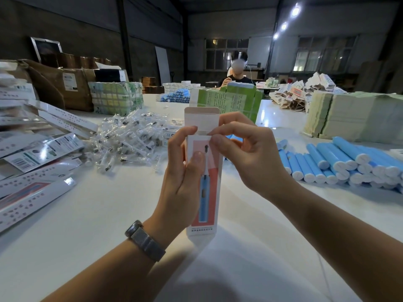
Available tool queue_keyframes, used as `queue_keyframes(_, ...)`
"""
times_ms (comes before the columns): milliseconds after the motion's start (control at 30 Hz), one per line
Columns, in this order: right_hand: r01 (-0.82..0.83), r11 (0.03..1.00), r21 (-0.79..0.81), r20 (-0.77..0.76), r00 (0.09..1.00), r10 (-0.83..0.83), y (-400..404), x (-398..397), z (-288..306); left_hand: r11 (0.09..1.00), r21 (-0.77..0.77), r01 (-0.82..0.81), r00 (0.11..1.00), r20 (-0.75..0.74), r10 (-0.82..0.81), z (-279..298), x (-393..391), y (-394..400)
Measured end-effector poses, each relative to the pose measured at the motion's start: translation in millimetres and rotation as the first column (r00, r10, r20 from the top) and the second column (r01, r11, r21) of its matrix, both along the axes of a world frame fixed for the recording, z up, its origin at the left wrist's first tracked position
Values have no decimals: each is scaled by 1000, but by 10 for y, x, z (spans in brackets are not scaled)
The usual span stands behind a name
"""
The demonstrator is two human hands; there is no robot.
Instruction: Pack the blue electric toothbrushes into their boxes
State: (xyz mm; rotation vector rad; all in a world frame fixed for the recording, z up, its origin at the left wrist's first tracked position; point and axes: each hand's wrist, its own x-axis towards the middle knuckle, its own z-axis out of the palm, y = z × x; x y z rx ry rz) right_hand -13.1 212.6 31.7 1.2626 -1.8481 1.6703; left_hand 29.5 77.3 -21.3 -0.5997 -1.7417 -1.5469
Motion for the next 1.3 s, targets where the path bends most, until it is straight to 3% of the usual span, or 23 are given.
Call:
queue_keyframes(267,-35,997,-63,6,999,36,6,-32,5,1000,31,1,1000,23,-2,3,18,1)
queue_keyframes(433,-28,998,51,-48,998,30,25,-58,26,1000,18,-20,1000,-15,21,-1,5,29)
queue_keyframes(600,-65,996,55,-2,998,66,41,-40,6,998,62,8,1000,-18,-7,-27,-12,20)
queue_keyframes(833,65,996,59,-18,998,-64,25,-46,44,999,-8,-48,998,-36,48,-16,-4,24)
queue_keyframes(1300,73,994,85,-64,996,-67,-10,30,55,999,8,-35,998,-45,35,-45,-24,8)
